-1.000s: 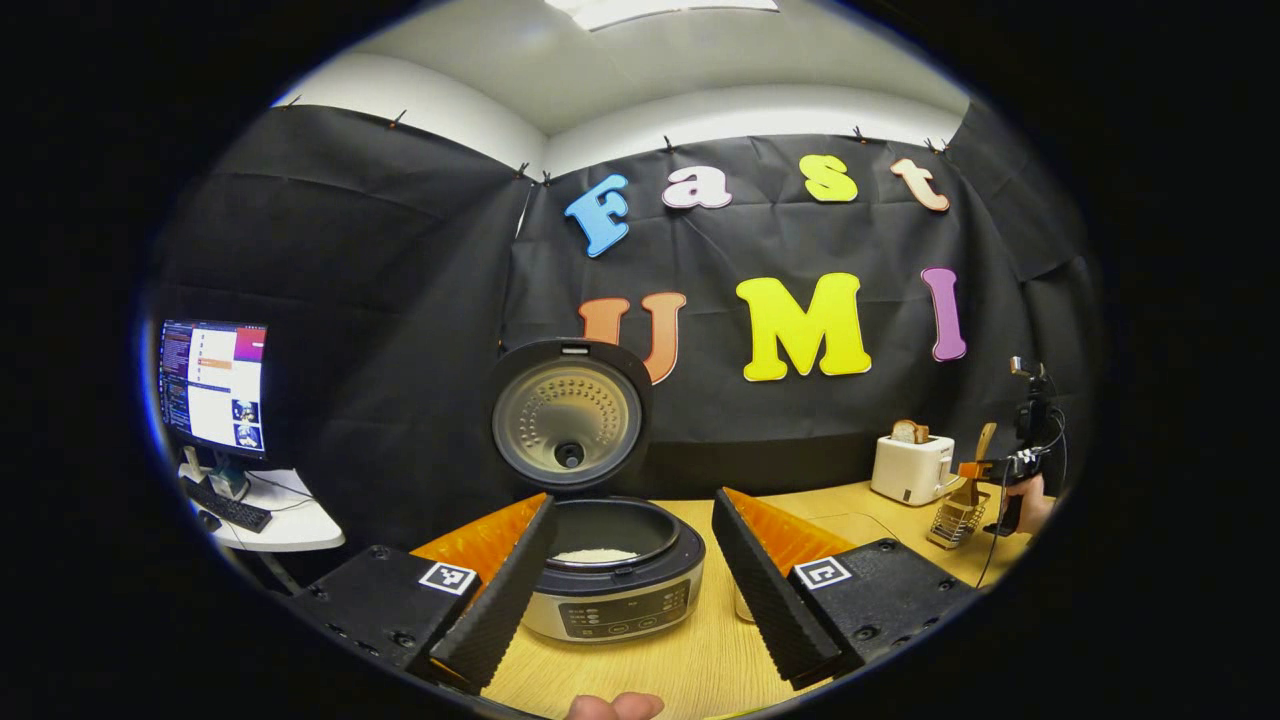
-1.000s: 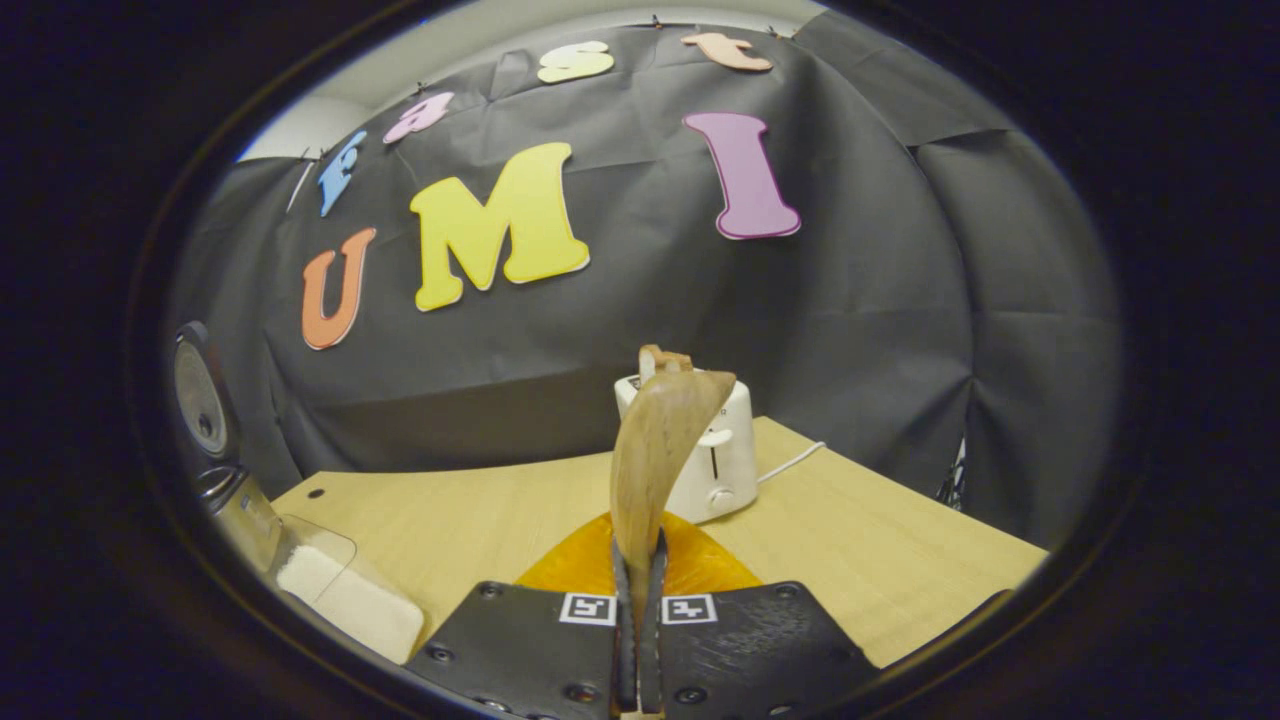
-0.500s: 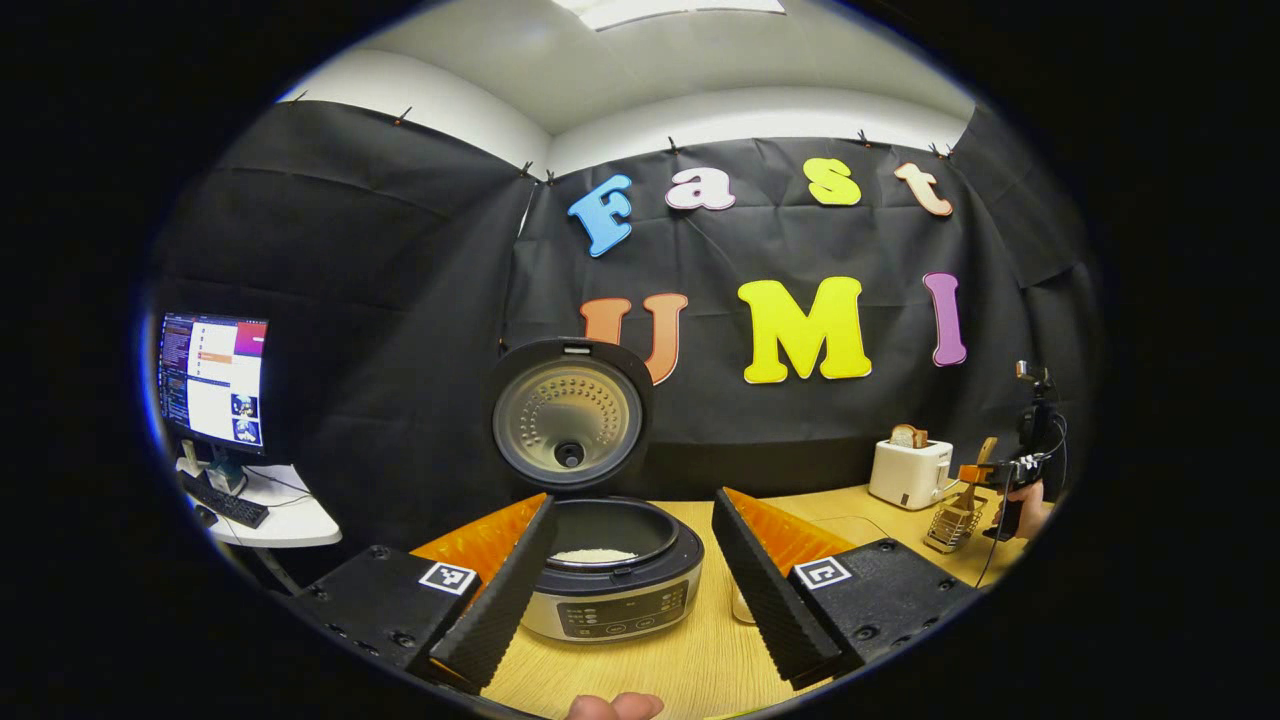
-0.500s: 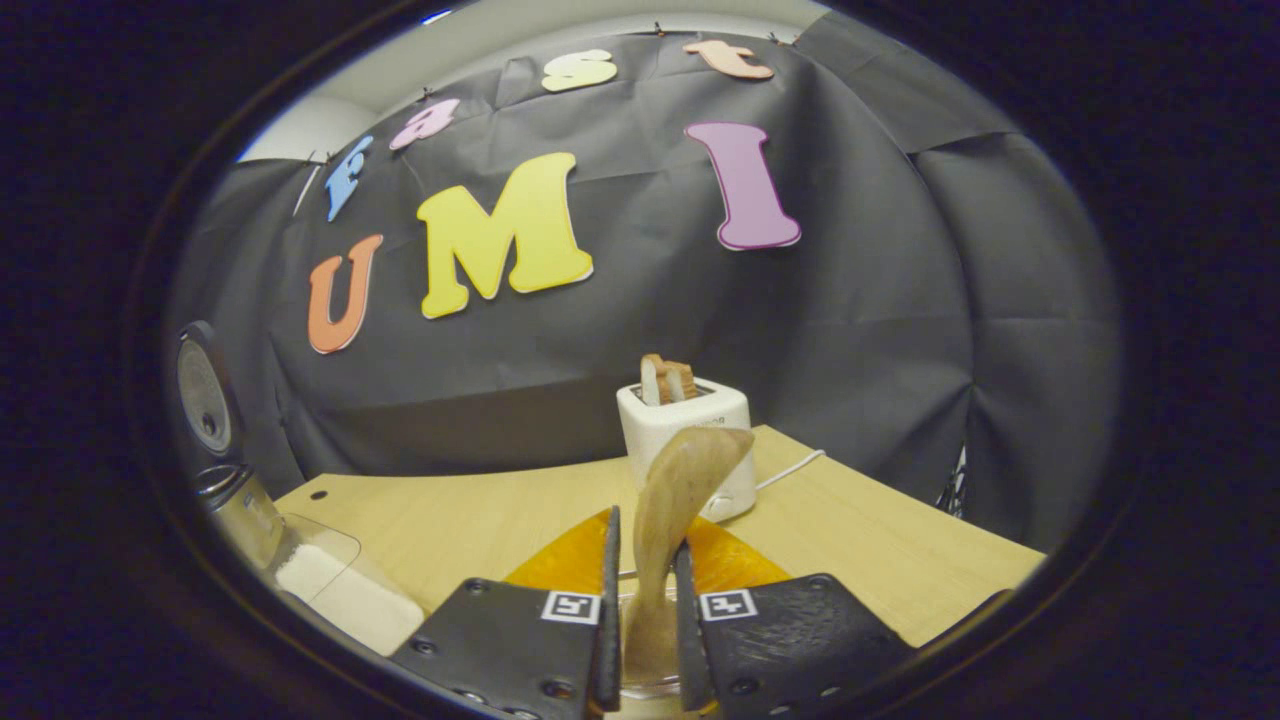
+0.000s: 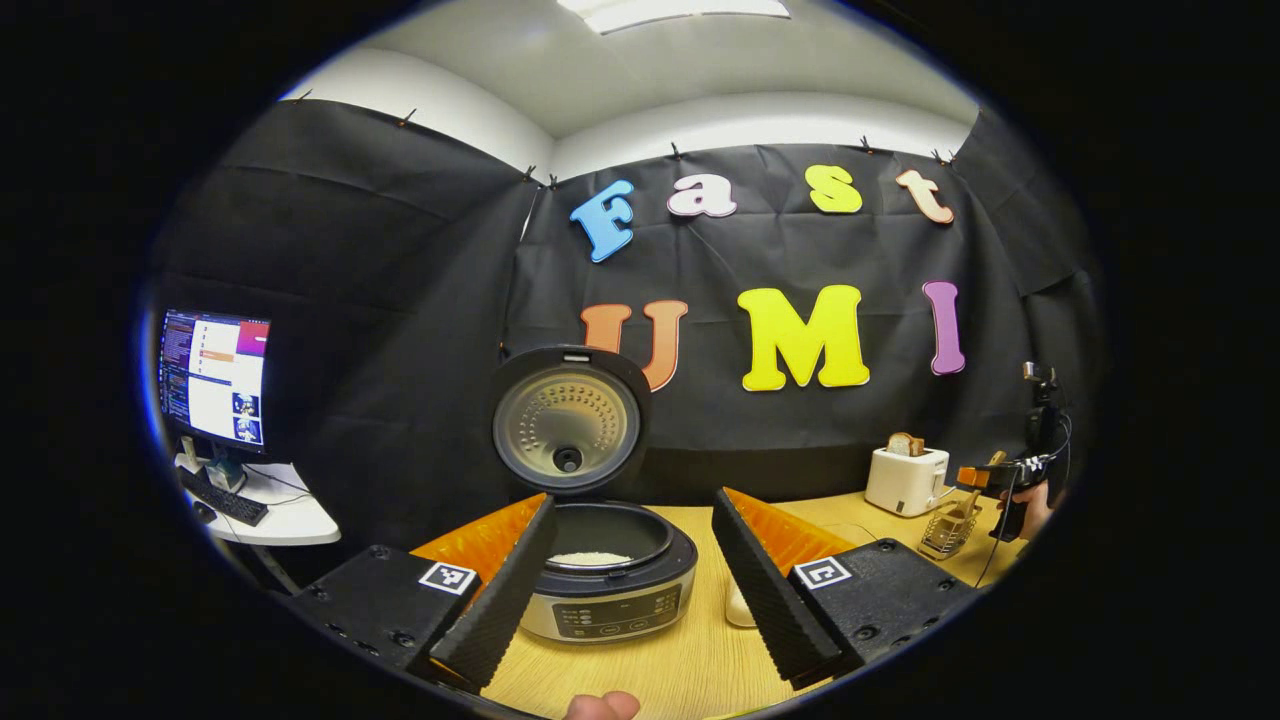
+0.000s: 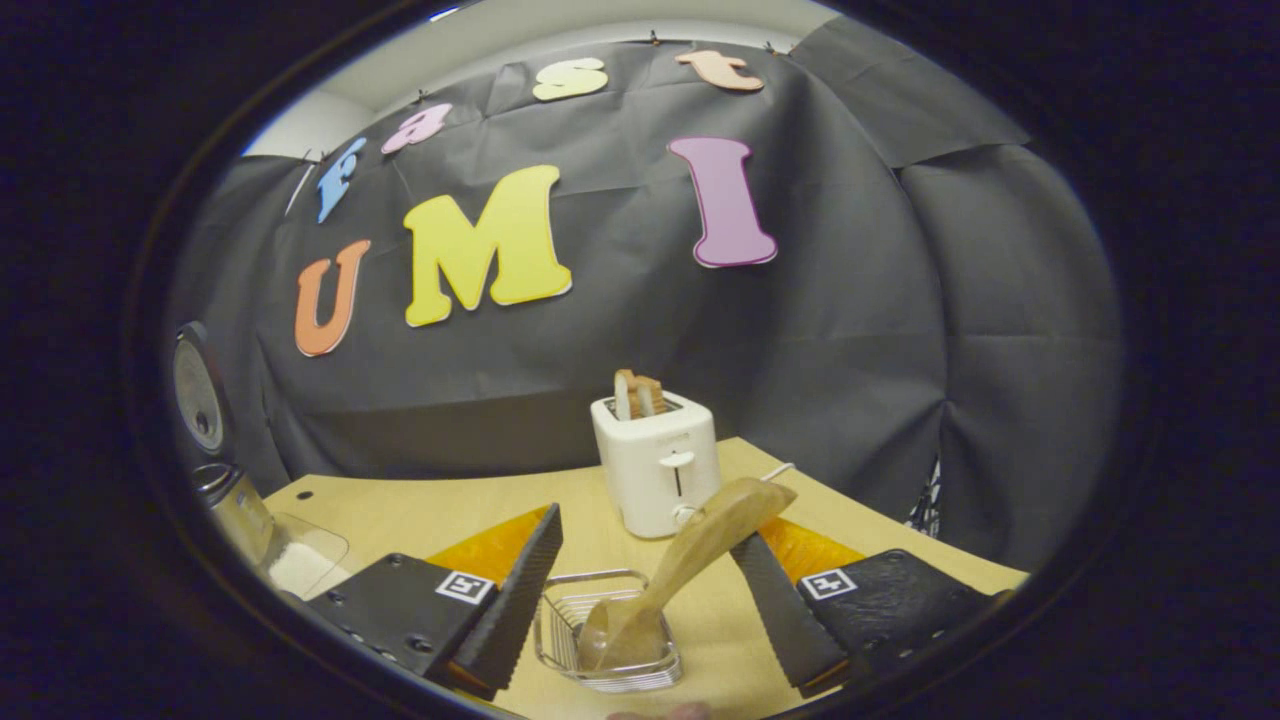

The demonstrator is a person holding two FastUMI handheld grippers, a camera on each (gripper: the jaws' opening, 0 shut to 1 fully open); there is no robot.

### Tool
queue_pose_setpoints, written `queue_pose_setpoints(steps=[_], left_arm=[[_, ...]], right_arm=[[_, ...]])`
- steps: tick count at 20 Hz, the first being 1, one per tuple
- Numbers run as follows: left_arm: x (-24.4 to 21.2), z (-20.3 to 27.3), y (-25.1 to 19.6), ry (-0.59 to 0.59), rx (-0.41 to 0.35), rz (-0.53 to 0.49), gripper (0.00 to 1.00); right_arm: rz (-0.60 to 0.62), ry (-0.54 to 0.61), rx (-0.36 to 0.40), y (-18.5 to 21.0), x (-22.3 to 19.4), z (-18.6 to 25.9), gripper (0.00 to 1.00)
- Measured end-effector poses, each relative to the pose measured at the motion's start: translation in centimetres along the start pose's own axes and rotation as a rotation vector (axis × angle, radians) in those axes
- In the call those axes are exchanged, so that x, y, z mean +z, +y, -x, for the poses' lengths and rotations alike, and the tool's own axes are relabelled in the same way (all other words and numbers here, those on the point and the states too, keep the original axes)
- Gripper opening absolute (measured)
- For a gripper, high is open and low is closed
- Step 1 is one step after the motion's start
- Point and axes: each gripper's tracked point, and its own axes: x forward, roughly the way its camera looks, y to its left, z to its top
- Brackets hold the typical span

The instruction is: Close the left gripper, press the button to open the rice cooker; take a wooden spoon from the chopstick holder with the right hand, scoop a spoonful of rice and pour it into the rice cooker, then put the wooden spoon back into the chopstick holder.

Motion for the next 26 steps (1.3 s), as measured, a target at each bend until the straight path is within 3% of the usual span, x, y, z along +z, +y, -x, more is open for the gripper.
queue_pose_setpoints(steps=[4, 8, 9, 11, 13, 17, 19, 20, 23, 26], left_arm=[[0.6, 0.4, -1.4, -0.005, -0.010, 0.058, 0.99], [2.2, 0.4, -2.7, -0.010, -0.004, 0.084, 0.99], [2.6, 0.4, -2.8, -0.014, 0.000, 0.084, 0.99], [3.4, 0.0, -3.1, -0.016, 0.007, 0.044, 0.99], [4.1, -0.5, -2.5, -0.021, 0.030, 0.000, 0.99], [5.0, -3.0, -1.0, 0.014, 0.056, 0.000, 0.99], [6.8, -4.8, -0.4, 0.029, 0.066, -0.035, 0.99], [8.2, -5.7, 0.4, 0.022, 0.085, -0.055, 0.99], [10.6, -9.6, 0.7, 0.053, 0.072, -0.080, 0.99], [12.6, -13.1, 2.6, 0.088, 0.127, -0.087, 0.98]], right_arm=[[-0.009, -0.016, -0.014, -1.8, 0.8, 1.0, 0.96], [-0.024, -0.076, -0.021, -3.9, 2.8, 2.8, 0.92], [-0.026, -0.089, -0.021, -4.3, 3.4, 3.5, 0.96], [-0.042, -0.128, -0.020, -5.3, 4.8, 5.3, 0.92], [-0.044, -0.175, -0.010, -5.5, 6.1, 7.4, 0.95], [-0.015, -0.179, 0.078, -3.0, 6.4, 10.7, 0.92], [0.007, -0.172, 0.124, -1.7, 6.3, 11.8, 0.95], [0.020, -0.176, 0.139, -1.3, 6.3, 12.4, 0.92], [0.053, -0.213, 0.156, -0.4, 6.3, 13.6, 0.95], [0.099, -0.220, 0.175, 0.6, 5.3, 14.1, 0.95]])
